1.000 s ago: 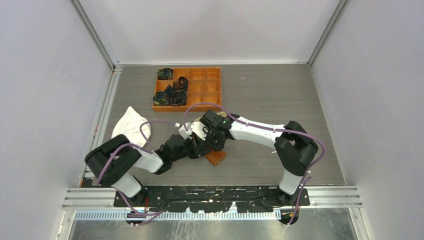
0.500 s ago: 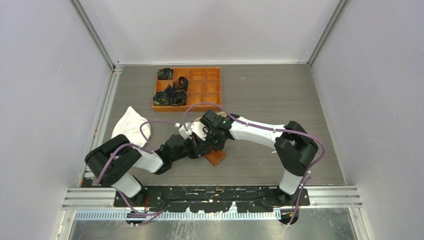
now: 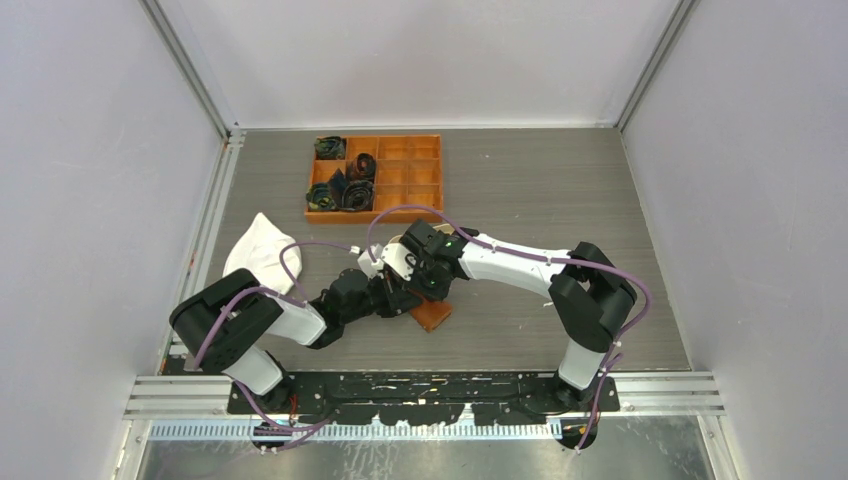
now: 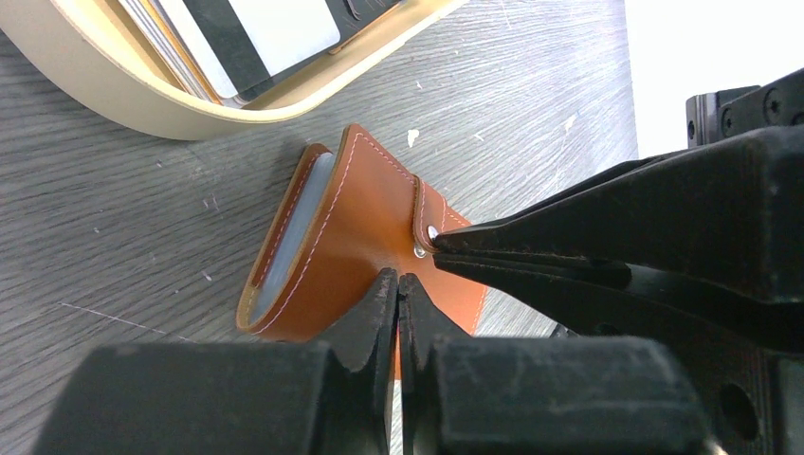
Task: Put the credit cards into the card holder
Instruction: Close the card holder at the center of the board.
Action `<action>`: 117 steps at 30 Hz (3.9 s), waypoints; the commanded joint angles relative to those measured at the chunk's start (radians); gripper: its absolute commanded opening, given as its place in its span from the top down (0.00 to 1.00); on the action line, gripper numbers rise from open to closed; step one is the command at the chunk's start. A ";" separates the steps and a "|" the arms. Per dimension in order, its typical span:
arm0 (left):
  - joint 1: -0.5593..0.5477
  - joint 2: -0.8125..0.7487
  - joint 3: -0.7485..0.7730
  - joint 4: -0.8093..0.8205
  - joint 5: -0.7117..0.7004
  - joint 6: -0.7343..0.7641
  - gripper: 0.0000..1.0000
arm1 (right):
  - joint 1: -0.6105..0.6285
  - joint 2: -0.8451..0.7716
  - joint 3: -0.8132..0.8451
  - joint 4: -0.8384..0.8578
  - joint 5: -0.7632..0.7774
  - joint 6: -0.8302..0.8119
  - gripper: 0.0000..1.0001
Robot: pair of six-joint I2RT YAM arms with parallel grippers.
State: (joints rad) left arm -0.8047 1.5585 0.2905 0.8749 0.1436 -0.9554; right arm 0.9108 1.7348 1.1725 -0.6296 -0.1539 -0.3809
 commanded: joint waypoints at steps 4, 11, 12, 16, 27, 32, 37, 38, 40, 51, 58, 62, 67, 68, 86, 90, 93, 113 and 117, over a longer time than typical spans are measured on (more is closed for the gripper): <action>0.001 0.007 -0.007 0.002 -0.003 0.043 0.96 | 0.012 0.030 0.010 0.007 -0.056 0.036 0.99; 0.001 0.018 -0.008 0.013 -0.003 0.043 0.98 | 0.025 0.053 0.009 -0.002 -0.065 0.034 0.99; 0.001 0.018 -0.009 0.013 -0.004 0.043 0.98 | 0.030 0.055 0.006 -0.002 -0.063 0.032 0.99; 0.002 0.017 -0.026 0.033 -0.013 0.043 0.98 | 0.045 0.069 -0.008 -0.001 -0.049 0.027 0.99; 0.005 0.015 -0.093 0.158 -0.032 0.065 0.98 | 0.054 0.110 -0.037 0.037 0.020 0.055 0.99; 0.005 0.058 -0.121 0.261 -0.039 0.074 0.98 | 0.054 0.139 -0.034 0.035 0.007 0.082 0.99; 0.006 0.104 -0.137 0.361 -0.035 0.090 0.97 | 0.050 0.161 -0.024 0.031 -0.005 0.112 0.99; 0.006 0.110 -0.140 0.379 -0.034 0.094 0.97 | 0.044 0.164 -0.024 0.031 -0.011 0.116 0.99; 0.005 0.118 -0.149 0.412 -0.033 0.103 0.97 | 0.039 0.171 -0.024 0.025 -0.024 0.124 0.99; 0.005 0.010 -0.202 0.383 -0.061 0.139 0.96 | 0.036 0.158 -0.049 0.031 -0.019 0.136 0.99; 0.004 -0.181 -0.207 0.177 -0.070 0.156 0.96 | 0.029 0.108 -0.088 0.071 -0.011 0.138 0.99; 0.004 -0.326 -0.186 -0.030 -0.090 0.166 0.96 | 0.028 0.069 -0.117 0.104 0.004 0.134 0.99; 0.004 -0.532 -0.155 -0.368 -0.184 0.159 0.96 | 0.031 0.050 -0.136 0.131 0.013 0.138 0.99; 0.004 -0.574 -0.154 -0.420 -0.203 0.155 0.96 | 0.034 0.047 -0.139 0.135 0.020 0.138 0.99; -0.003 -0.598 -0.161 -0.343 -0.050 0.068 0.96 | 0.047 -0.029 -0.163 0.170 0.008 0.120 0.99; -0.013 -0.501 -0.152 -0.231 -0.052 0.053 0.96 | 0.038 -0.043 -0.168 0.178 -0.011 0.119 0.99; -0.014 -0.454 -0.156 -0.147 -0.055 0.033 0.96 | 0.033 -0.050 -0.171 0.179 -0.026 0.119 0.99; -0.019 0.075 -0.166 0.469 -0.134 -0.107 0.89 | 0.012 -0.082 -0.186 0.191 -0.081 0.106 0.99; -0.019 0.109 -0.156 0.498 -0.116 -0.124 0.89 | 0.011 -0.099 -0.195 0.202 -0.079 0.095 0.99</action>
State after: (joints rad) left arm -0.8188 1.6348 0.1196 1.2251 0.0380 -1.0599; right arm 0.9077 1.6379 1.0153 -0.4255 -0.1513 -0.2848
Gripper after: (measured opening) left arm 0.109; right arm 0.048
